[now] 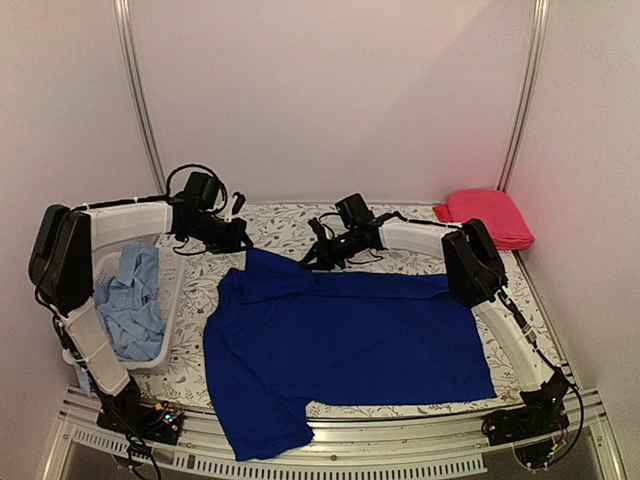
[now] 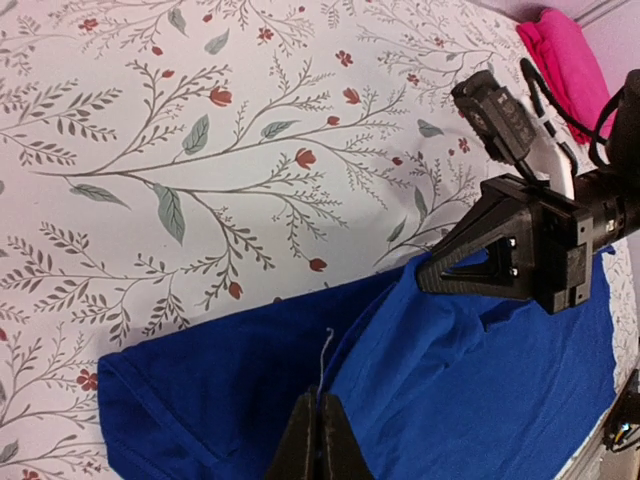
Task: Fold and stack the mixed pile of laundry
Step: Fold the flattened T-shirt at the center of the board.
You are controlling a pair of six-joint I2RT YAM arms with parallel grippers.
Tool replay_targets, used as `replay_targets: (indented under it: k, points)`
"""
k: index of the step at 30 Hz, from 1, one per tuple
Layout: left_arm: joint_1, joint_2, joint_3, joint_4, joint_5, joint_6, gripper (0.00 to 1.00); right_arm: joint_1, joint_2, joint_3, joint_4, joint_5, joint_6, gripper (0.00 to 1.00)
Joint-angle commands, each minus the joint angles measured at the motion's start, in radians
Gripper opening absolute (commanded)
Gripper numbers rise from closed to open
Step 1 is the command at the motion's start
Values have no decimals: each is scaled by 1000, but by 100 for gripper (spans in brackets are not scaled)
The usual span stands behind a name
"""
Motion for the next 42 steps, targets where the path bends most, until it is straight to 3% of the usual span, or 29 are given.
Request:
replay_targets:
  k: [1,13,25,26,28,33,37,42]
  points:
    - [-9,-95,-93,11,17,31,0,10,-173,-138,75,-88,-51,1]
    - [-51,-283,-363,51,97,59,0,77,-275,-385,-17,-234,-243,0]
    - [-176,-328,-498,36,109,59,0,102,-368,-596,-29,-208,-322,4]
    - [-179,-325,-504,30,106,58,0,102,-374,-601,-34,-209,-331,7]
    - [-181,-328,-511,12,73,50,11,102,-381,-605,-66,-205,-348,25]
    - [-157,-364,-460,-25,48,40,31,93,-455,-639,-119,-181,-402,54]
    - [-105,-362,-358,-10,15,10,40,7,-567,-697,-112,-183,-381,62]
    - [-63,-183,-150,-45,-58,-24,41,-170,-703,-775,-121,-128,-352,64]
